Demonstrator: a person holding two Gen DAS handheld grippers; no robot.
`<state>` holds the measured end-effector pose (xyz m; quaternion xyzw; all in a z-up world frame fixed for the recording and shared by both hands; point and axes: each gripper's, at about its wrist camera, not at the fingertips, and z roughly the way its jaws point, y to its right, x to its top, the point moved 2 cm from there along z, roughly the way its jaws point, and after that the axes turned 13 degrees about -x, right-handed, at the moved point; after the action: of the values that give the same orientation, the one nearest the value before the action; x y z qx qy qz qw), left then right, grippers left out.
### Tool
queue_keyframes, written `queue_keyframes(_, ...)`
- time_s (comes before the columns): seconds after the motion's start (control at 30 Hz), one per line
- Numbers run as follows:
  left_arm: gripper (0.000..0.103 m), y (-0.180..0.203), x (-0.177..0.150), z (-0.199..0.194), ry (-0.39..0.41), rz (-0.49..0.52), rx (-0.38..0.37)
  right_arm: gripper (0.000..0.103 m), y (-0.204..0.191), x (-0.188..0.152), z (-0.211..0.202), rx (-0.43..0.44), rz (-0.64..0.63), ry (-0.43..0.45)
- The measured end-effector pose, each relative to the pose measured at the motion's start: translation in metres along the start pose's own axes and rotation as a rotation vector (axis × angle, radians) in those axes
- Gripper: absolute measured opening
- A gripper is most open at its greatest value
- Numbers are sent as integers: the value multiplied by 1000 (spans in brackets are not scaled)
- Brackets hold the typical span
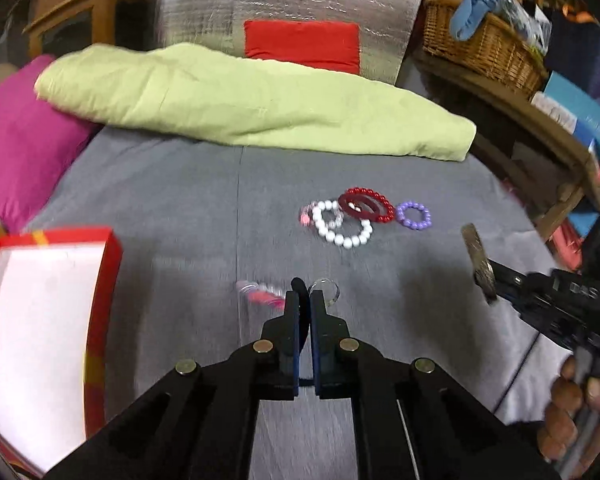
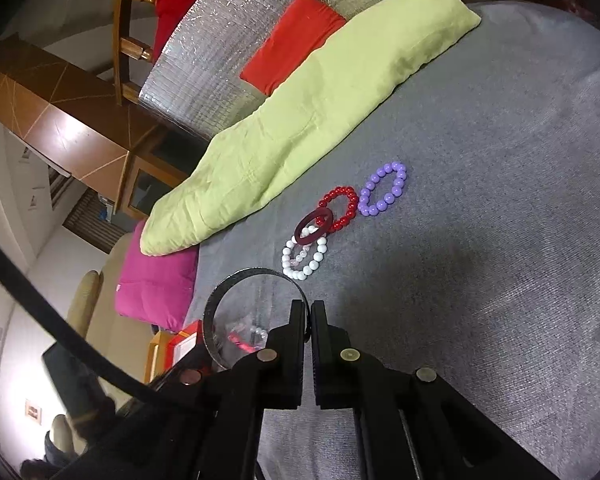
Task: Organize jewelry
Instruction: 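Carry the silver bangle and black hair tie into the red-rimmed tray and open both tools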
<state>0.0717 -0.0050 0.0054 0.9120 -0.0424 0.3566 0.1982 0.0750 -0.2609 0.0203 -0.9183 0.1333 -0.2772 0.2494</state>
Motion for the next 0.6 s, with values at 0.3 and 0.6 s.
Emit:
queue_keyframes(0.3,5,-25,3,-13,37,-149,-91,4,-4,-3,-1,-34,-29,15)
queue_keyframes(0.6,5,-47,-23,-51,111,-195,36,4,-10,-3,3,-18,-54,-2)
